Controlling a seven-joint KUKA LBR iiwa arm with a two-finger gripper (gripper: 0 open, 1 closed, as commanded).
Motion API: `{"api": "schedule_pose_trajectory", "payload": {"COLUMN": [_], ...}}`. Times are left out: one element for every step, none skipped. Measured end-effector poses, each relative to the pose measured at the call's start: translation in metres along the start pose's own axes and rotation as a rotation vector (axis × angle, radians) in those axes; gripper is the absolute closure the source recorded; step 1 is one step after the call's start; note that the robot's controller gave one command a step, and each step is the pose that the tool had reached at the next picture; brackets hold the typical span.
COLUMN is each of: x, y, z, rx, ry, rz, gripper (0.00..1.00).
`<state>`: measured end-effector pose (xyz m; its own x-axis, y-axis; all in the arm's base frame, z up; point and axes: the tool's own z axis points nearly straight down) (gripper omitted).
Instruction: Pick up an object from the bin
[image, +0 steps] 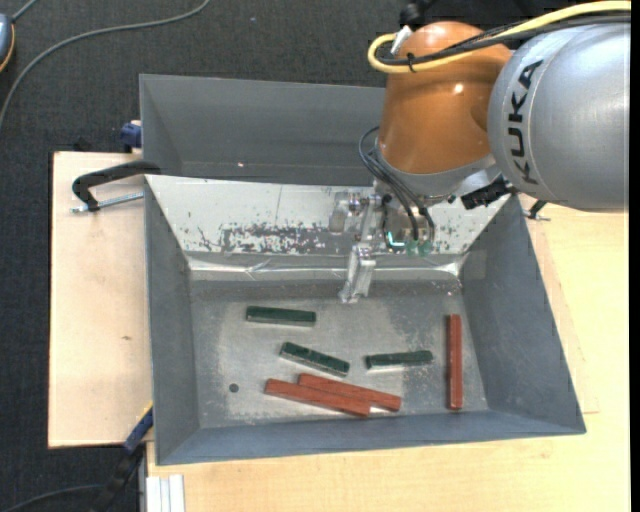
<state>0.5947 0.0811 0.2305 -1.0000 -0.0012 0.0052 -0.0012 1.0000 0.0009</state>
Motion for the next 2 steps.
{"api": "schedule_pose_trajectory", "payload": {"x": [0.012, -0.003], "y": [0.043, 0.047], "z": [0.156, 0.158], "rx": [0.0, -0.001], "ry": [0.001, -0.01], "rz": [-0.118, -0.177], "gripper": [0.0, 0.0]}}
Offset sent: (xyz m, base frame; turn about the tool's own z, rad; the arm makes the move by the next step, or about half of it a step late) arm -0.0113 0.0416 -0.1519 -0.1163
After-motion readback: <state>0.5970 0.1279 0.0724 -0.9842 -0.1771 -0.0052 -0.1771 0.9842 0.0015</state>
